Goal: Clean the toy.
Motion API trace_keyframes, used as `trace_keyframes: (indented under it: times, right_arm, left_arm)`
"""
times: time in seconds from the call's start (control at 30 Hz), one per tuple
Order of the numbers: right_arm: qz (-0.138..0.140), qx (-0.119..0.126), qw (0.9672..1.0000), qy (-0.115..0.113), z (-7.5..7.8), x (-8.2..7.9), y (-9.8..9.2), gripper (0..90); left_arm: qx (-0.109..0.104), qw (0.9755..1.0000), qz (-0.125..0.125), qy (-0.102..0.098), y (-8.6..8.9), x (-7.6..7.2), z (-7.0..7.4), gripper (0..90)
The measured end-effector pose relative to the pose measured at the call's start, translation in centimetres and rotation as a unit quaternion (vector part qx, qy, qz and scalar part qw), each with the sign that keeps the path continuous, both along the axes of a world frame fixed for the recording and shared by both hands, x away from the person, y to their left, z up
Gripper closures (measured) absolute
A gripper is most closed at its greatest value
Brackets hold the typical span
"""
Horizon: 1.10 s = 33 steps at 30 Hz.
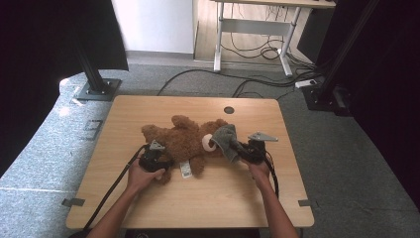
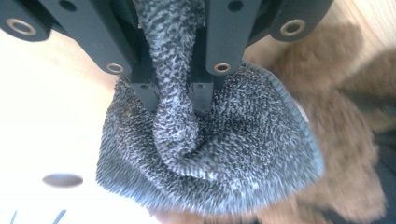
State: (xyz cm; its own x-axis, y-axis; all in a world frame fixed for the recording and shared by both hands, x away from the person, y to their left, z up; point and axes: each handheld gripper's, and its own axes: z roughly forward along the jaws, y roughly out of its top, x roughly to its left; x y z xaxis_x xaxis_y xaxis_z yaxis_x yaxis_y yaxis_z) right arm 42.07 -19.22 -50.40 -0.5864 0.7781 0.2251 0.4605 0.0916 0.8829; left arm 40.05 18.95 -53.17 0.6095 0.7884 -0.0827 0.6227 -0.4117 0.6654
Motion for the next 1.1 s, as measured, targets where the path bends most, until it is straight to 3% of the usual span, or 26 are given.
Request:
trace_keyframes:
  times: [0.2, 0.4, 0.5, 0.63, 0.83, 1.1]
  right_arm:
    - [-0.002, 0.017, 0.9988, -0.046, 3.4, 1.6, 1.3, 78.4]
    - [-0.001, 0.010, 0.9983, -0.057, 4.7, 3.9, 3.8, 78.4]
    - [-0.008, -0.006, 0.9994, -0.034, 3.8, 4.6, 4.5, 78.4]
    - [-0.027, 0.012, 0.9995, 0.004, 2.3, 5.2, 3.7, 78.5]
    - [-0.052, 0.005, 0.9983, 0.027, 0.7, 5.0, 2.4, 78.5]
    - [-0.074, -0.026, 0.9945, 0.069, -1.6, 5.0, 1.8, 78.8]
  left_arm:
    - [0.004, 1.0000, -0.002, 0.006, 0.0, 0.0, -0.2, 54.1]
    - [0.004, 1.0000, -0.003, 0.007, 0.1, 0.1, -0.3, 54.8]
    - [0.003, 1.0000, -0.003, 0.008, 0.1, 0.0, -0.3, 55.2]
    - [0.007, 0.9999, -0.002, 0.008, 0.0, 0.0, -0.3, 55.5]
    - [0.011, 0.9999, 0.001, 0.007, -0.1, -0.1, -0.3, 55.7]
    - [0.012, 0.9999, 0.002, 0.008, -0.1, -0.1, -0.3, 55.8]
